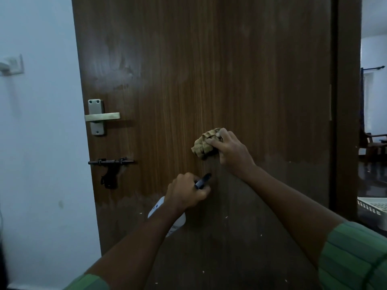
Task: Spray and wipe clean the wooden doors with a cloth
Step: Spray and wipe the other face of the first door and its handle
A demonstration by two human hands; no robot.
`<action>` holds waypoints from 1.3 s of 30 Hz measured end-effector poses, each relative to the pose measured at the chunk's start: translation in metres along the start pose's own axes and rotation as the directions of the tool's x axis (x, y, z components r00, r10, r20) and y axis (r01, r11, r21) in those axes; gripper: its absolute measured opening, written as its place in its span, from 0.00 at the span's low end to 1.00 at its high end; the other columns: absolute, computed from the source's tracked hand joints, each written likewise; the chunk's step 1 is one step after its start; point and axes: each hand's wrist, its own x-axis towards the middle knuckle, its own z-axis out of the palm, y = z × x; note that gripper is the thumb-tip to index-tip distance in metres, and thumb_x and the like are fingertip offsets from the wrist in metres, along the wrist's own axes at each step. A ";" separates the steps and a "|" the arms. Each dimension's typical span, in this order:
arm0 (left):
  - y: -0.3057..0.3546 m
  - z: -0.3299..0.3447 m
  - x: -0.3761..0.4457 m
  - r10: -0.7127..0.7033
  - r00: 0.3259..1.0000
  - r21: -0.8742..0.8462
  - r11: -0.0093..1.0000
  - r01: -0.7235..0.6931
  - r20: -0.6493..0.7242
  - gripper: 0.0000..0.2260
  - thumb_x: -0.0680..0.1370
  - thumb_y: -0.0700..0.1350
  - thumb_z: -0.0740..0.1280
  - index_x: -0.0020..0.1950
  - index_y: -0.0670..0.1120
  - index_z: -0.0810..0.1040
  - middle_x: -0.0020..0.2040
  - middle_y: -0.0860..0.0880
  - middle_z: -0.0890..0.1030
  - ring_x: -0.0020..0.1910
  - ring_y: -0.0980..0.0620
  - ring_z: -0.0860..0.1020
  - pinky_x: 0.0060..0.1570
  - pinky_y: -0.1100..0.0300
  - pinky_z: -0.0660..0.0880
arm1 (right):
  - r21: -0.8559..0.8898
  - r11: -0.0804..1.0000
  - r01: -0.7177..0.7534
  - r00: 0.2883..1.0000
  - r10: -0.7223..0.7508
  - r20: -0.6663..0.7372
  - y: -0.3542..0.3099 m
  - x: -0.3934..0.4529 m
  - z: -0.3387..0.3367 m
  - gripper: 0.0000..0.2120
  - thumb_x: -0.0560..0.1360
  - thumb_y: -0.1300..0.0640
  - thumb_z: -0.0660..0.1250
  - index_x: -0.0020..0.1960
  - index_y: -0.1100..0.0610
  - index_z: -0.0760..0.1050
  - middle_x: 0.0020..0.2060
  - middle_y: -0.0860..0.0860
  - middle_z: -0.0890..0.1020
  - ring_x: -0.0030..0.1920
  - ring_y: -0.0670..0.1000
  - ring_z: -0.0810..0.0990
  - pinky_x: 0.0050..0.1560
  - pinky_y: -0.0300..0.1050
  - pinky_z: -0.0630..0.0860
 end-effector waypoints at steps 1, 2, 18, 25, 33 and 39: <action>0.002 0.000 0.001 -0.025 1.000 0.015 1.000 0.025 0.016 0.10 0.79 0.56 0.73 0.52 0.51 0.82 0.41 0.51 0.83 0.37 0.56 0.82 0.38 0.55 0.81 | -0.004 1.000 0.009 1.000 -0.009 0.014 0.002 0.000 -0.002 0.20 0.78 0.65 0.69 0.69 0.53 0.77 0.59 0.53 0.71 0.56 0.51 0.72 0.38 0.43 0.79; 0.003 -0.001 0.000 -0.049 0.999 0.042 0.998 0.048 0.015 0.12 0.79 0.57 0.73 0.54 0.50 0.82 0.43 0.51 0.84 0.39 0.53 0.83 0.43 0.52 0.84 | -0.008 1.000 0.022 0.999 -0.022 0.031 0.003 0.001 -0.004 0.20 0.78 0.65 0.69 0.69 0.53 0.77 0.60 0.53 0.70 0.56 0.51 0.72 0.39 0.44 0.80; 0.032 0.010 -0.005 -0.122 0.987 -0.091 0.989 0.112 -0.102 0.11 0.79 0.55 0.72 0.43 0.48 0.80 0.38 0.48 0.84 0.33 0.50 0.82 0.38 0.50 0.81 | -0.047 0.997 0.067 0.985 -0.058 0.162 0.008 0.008 -0.021 0.25 0.77 0.66 0.70 0.72 0.51 0.74 0.63 0.52 0.68 0.58 0.50 0.72 0.44 0.46 0.81; 0.022 0.001 -0.011 -0.054 0.985 -0.201 0.979 0.021 -0.161 0.11 0.80 0.52 0.70 0.40 0.49 0.80 0.32 0.51 0.80 0.27 0.56 0.76 0.31 0.55 0.73 | 0.031 0.999 -0.039 0.998 0.038 0.058 -0.008 -0.023 -0.001 0.19 0.78 0.62 0.70 0.68 0.52 0.77 0.64 0.53 0.68 0.59 0.52 0.73 0.47 0.44 0.79; 0.019 -0.016 -0.005 -0.053 0.978 -0.238 0.971 0.004 -0.201 0.16 0.80 0.47 0.71 0.33 0.50 0.75 0.28 0.52 0.76 0.26 0.57 0.74 0.27 0.64 0.68 | -0.012 0.928 0.372 0.852 -0.336 0.402 -0.009 -0.066 0.005 0.23 0.76 0.61 0.73 0.70 0.52 0.75 0.70 0.55 0.70 0.64 0.56 0.74 0.49 0.48 0.81; 0.038 -0.017 0.005 -0.008 0.974 -0.251 0.967 -0.051 -0.226 0.14 0.80 0.49 0.70 0.35 0.48 0.78 0.31 0.46 0.81 0.27 0.54 0.75 0.28 0.58 0.69 | 0.119 0.963 -0.242 0.962 0.254 -0.100 -0.015 -0.052 0.010 0.15 0.78 0.65 0.63 0.60 0.52 0.80 0.58 0.51 0.72 0.56 0.51 0.74 0.45 0.44 0.81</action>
